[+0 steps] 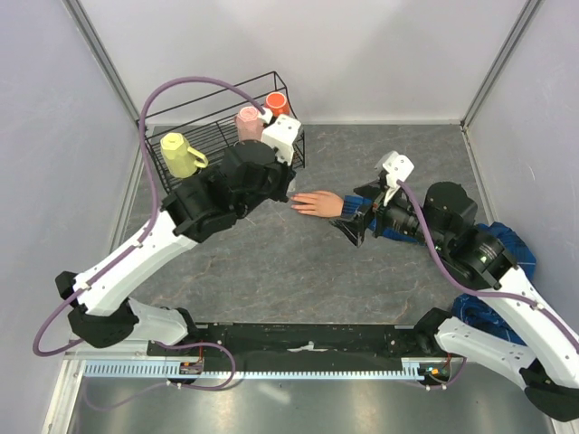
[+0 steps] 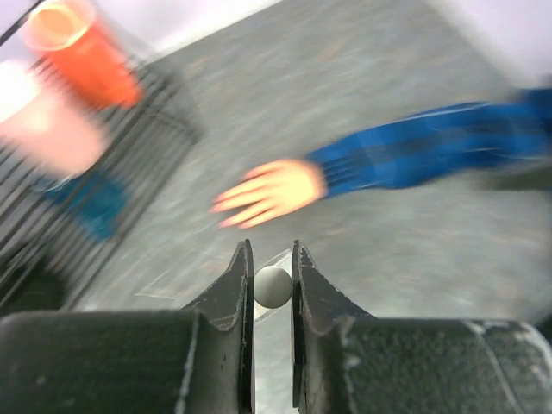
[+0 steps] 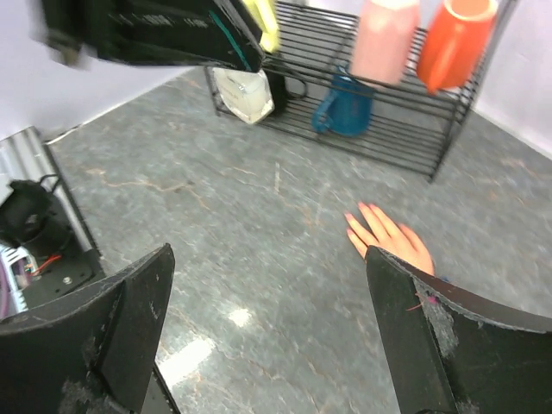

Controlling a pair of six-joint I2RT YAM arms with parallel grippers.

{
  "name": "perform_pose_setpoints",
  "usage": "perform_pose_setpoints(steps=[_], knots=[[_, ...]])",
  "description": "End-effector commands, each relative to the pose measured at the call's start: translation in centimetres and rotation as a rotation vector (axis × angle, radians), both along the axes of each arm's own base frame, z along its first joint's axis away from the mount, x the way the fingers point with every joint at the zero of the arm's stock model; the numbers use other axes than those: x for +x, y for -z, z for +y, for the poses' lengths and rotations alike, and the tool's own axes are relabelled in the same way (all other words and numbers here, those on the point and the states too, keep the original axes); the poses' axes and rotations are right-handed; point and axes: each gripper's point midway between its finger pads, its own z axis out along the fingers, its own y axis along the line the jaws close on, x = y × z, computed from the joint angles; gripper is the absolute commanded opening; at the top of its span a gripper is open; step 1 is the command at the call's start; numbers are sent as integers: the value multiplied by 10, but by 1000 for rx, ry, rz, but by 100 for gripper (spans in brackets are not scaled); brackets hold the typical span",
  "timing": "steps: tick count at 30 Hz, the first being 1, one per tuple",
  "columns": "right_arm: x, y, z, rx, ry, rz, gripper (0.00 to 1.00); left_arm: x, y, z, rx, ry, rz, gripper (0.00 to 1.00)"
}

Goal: Paint the nails

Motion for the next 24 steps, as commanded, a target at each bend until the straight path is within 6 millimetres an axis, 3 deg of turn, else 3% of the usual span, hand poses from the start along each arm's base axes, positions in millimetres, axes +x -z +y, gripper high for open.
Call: perform_pose_setpoints(steps=[1,2,3,5,6,8,11,17,24], knots=[[1,9,-21,25,116,27,98,44,28,46,12,-321,-97,2],[1,10,-22,33,124,33,98,49,34,53,-3,-369,-111,2],[-1,11,-23,36,123,34,98,50,62,62,20,-397,-98,2],[-3,15,-27,39,134,37,98,63,73,69,-63,-462,-113,2],[-3,16,-29,38,140,38,98,64,100,76,-39,-484,-86,2],[-5,17,-32,40,151,38,98,75,119,89,-98,-559,-61,2],[-7,19,-36,45,159,36,98,84,169,112,-134,-652,18,2],[-7,29,-36,38,166,59,98,88,215,135,-176,-796,26,2],[-5,37,-34,24,166,68,98,91,248,146,-203,-886,82,2]])
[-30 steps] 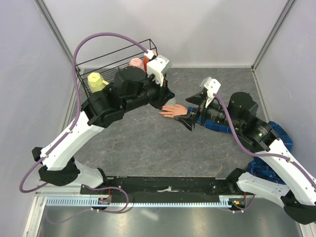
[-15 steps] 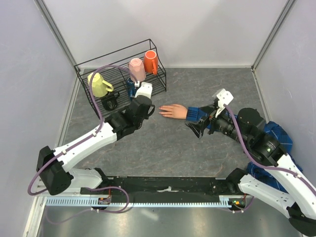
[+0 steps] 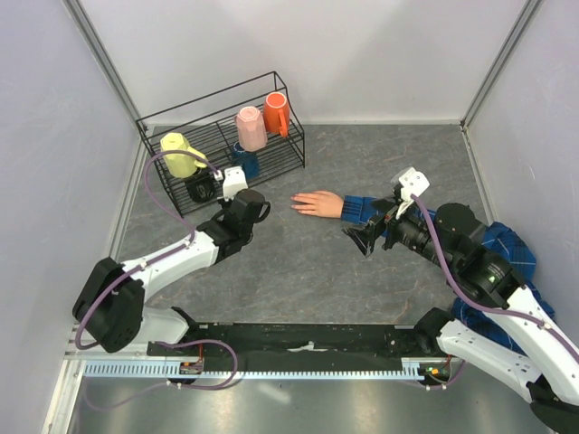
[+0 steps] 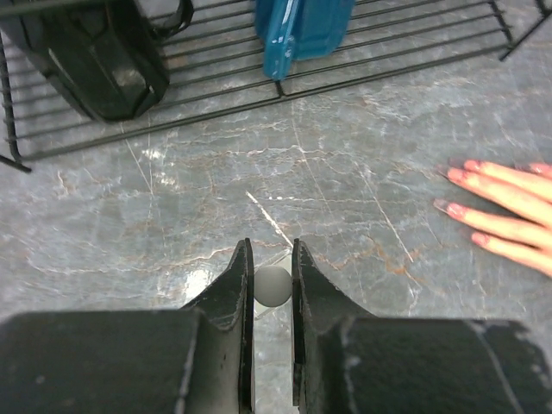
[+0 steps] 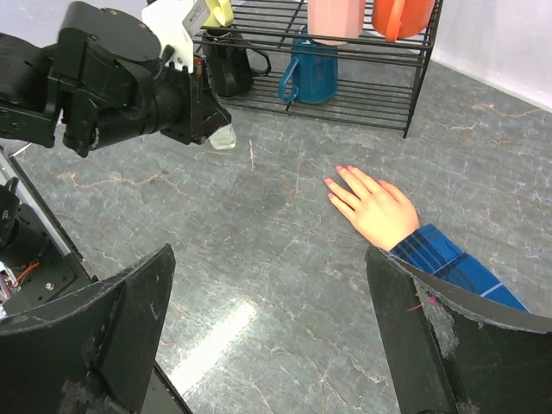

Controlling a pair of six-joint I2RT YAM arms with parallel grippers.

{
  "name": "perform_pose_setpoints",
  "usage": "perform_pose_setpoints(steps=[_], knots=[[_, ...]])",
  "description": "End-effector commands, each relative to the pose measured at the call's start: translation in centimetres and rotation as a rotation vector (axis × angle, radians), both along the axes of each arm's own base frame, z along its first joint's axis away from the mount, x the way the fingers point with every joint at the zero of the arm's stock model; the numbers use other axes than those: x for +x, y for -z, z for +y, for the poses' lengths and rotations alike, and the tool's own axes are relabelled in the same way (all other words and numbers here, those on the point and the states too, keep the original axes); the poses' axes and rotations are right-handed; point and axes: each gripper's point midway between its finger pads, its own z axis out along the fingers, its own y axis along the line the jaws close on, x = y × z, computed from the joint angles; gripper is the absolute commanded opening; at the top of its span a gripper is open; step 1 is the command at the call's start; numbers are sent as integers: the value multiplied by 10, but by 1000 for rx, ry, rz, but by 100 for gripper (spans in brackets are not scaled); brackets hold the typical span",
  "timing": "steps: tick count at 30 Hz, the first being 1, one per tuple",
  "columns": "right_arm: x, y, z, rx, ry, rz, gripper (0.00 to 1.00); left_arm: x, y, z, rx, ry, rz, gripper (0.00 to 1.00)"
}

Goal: Paint the nails

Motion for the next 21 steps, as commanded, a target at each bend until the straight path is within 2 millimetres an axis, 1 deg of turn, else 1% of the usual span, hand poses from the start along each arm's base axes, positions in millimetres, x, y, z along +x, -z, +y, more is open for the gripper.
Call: perform_pose_setpoints(steps=[1,3,10,18,21], knots=[[3,5,0,1,18,10,98,14,-1,7,-126,-134,-80,2],[4,6,0,-3,17,13,98,18,2,6,-145,-144,-96,2],[5,10,0,-9,23,20,98,19,17,11,-122,-178,-79,2],[4,4,1,6,16,9,98,16,30,15,-137,-214,-68,2],[4,6,1,7,15,14,98,17,35,15,-134,-226,-57,2]])
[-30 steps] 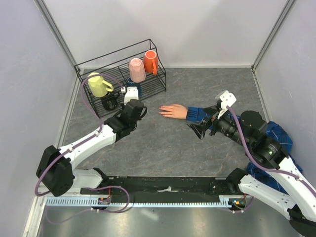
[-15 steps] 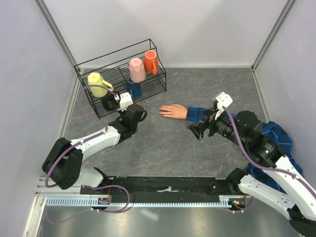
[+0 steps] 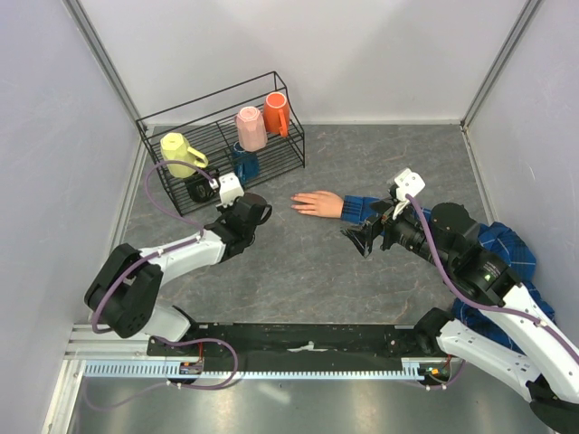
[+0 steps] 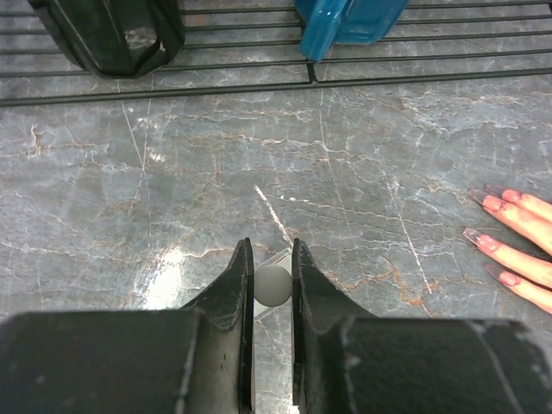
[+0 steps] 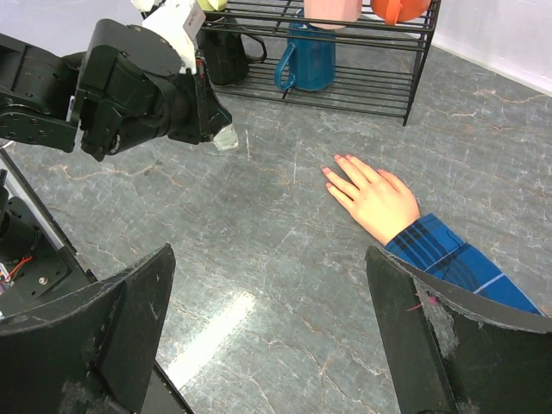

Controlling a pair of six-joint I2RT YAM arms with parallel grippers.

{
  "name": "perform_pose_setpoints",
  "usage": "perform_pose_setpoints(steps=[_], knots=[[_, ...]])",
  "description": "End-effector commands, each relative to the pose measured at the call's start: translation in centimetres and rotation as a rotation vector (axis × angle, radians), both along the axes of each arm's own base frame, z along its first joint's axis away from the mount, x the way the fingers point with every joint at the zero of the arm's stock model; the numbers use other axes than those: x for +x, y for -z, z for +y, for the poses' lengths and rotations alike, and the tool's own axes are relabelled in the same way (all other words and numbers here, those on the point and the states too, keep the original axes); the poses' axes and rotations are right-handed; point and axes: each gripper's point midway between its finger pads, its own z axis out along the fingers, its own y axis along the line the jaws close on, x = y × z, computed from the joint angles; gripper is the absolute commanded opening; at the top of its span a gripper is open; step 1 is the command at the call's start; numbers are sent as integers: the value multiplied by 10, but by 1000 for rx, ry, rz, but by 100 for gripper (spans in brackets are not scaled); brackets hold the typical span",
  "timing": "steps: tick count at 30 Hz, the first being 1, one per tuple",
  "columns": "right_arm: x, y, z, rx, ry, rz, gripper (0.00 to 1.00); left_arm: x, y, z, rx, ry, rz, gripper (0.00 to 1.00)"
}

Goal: Paint the nails

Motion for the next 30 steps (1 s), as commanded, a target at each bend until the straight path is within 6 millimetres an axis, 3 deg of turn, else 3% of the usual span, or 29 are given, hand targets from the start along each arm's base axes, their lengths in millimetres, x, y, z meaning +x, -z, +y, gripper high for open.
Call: perform_pose_setpoints(steps=[1,20,30], knots=[[0,-5,0,29,8,-7,98,9,-3,6,-43,-101,-61,2],[-2,-3,-1,33,9,-2,98,13,12,6,-13,-150,-8,2],[-3,-6,-2,44,9,-9,98,16,15,5,3,-155,11,8]])
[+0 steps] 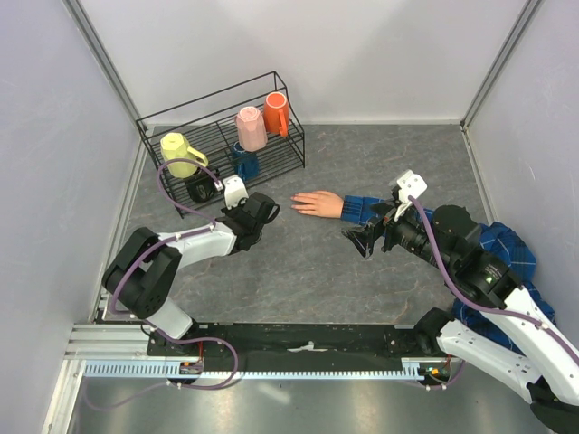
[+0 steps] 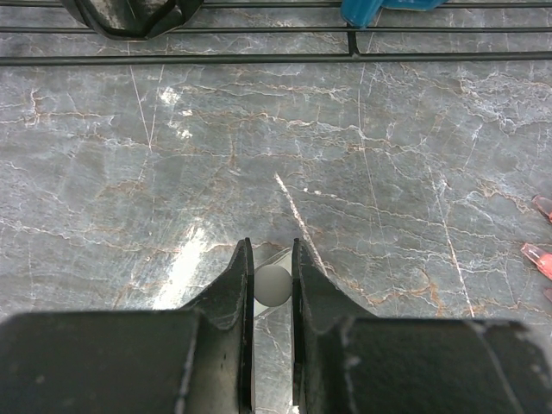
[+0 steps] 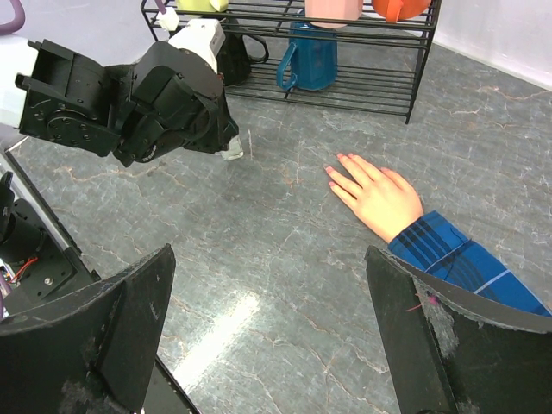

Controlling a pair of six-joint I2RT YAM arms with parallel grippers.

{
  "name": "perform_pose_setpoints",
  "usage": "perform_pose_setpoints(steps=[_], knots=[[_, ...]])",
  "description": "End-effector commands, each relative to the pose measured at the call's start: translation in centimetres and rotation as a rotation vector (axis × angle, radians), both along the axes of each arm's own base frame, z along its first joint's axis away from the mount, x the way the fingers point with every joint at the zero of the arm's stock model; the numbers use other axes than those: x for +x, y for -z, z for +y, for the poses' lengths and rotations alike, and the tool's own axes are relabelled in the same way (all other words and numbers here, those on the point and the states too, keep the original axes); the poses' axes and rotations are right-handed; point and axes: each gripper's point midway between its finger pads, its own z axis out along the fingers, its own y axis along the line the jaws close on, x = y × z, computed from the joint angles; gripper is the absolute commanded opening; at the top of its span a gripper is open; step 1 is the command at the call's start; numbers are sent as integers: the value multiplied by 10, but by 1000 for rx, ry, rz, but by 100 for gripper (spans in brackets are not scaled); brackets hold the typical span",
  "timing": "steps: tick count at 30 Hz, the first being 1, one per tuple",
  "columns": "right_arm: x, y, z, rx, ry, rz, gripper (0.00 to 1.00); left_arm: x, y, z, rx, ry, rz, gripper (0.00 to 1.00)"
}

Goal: Paint the nails

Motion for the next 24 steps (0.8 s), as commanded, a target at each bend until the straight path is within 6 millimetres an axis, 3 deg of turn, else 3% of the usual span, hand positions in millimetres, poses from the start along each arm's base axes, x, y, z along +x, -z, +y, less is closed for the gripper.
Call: perform_pose_setpoints(steps=[1,7,12,17,19,21,22,23,24], knots=[[0,-7,0,28,5,-15,98,12,-16,2,-31,-78,-74,8],[-1,-8,0,32,4,-16,98,11,-18,3,-34,-83,-79,14],[-2,-12,0,38,0,-20,98,11,-21,3,-34,-74,-80,34],[-3,-14,1,45,-4,-22,98,10,-31,4,-26,-63,-83,48],[-3,-15,1,47,-4,-22,98,9,-41,5,-31,-60,-93,52],[-3,-17,0,50,-2,-24,98,8,-63,6,-55,-54,-130,56],[-2,-18,0,53,6,-23,98,4,-69,8,-50,-50,-127,62],[-1,-19,-1,57,14,-19,98,4,-96,6,-93,-40,-174,65],[0,-20,-2,61,25,-15,98,2,-108,7,-93,-22,-182,68]])
